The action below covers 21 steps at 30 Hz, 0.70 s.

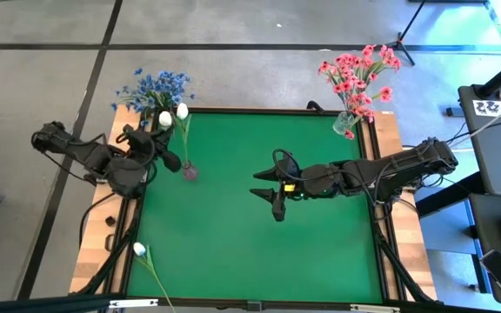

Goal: Sort flowers into vase by color
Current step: Put the top white tulip into the purple vase

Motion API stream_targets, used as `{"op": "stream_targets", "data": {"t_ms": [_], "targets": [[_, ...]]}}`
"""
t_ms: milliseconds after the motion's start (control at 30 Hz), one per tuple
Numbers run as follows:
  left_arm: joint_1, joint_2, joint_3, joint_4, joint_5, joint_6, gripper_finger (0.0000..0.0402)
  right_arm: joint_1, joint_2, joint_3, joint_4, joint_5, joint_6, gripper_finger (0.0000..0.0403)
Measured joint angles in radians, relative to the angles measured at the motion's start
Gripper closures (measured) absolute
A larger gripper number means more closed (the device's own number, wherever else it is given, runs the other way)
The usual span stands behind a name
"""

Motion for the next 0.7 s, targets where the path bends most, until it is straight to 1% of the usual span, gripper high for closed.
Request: {"op": "stream_targets", "data": {"t_ms": [100,267,500,600,700], "targets": [[0.033,0.000,0.000,-0.055,0.024,-0.086,0.0391,0.000,0.000,0.000,0.000,0.000,0.002,0.0189],[0.097,0.000,0.000,-0.115,0.139,-0.233,0.0383,0.000,0.000,0.000,-0.001,0.000,0.004,0.0189],[0.191,-0.001,0.000,-0.218,0.259,-0.363,0.0340,0.000,0.000,0.000,-0.002,-0.017,0.005,0.0189],[0.245,-0.012,0.000,-0.242,0.362,-0.408,0.0318,0.000,0.000,0.000,-0.008,-0.027,0.022,0.0189],[0.303,-0.026,0.000,-0.255,0.512,-0.419,0.0296,0.000,0.000,0.000,-0.022,-0.027,0.023,0.0189]]}}
